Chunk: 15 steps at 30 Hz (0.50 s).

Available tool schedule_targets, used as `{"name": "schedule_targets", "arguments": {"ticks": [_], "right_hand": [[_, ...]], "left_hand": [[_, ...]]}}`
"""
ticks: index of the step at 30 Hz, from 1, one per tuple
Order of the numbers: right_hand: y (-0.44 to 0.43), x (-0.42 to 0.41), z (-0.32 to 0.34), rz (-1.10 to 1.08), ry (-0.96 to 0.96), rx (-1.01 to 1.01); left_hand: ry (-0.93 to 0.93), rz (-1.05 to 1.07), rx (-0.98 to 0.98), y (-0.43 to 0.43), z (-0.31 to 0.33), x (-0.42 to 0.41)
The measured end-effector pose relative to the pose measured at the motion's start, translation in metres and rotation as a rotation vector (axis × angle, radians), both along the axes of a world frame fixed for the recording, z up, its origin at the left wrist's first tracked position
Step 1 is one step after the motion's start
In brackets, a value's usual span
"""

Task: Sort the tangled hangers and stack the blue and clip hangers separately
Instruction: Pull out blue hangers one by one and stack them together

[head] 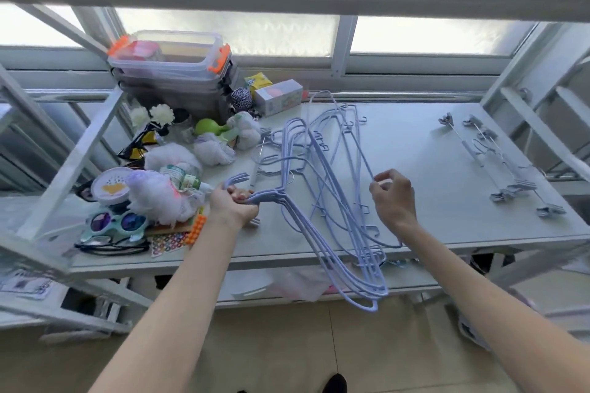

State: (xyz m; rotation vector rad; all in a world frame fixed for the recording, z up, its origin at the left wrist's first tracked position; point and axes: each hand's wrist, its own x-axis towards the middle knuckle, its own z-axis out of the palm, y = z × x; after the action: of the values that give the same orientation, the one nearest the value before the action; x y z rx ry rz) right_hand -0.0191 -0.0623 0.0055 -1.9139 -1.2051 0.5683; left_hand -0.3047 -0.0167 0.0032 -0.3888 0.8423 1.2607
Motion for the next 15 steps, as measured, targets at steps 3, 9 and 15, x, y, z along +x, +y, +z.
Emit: {"name": "schedule_targets", "arguments": {"ticks": [3, 9, 15], "right_hand": [[-0.014, -0.018, -0.004, 0.069, 0.015, -0.006], [-0.031, -0.024, -0.009, 0.045, 0.075, 0.015], [-0.027, -0.013, -0.011, -0.049, -0.017, 0.014]], "left_hand": [[-0.016, 0.005, 0.034, -0.002, -0.008, -0.002], [-0.013, 0.009, 0.039, 0.0, -0.017, -0.005], [-0.015, 0.004, 0.053, 0.0, -0.016, -0.004]]}}
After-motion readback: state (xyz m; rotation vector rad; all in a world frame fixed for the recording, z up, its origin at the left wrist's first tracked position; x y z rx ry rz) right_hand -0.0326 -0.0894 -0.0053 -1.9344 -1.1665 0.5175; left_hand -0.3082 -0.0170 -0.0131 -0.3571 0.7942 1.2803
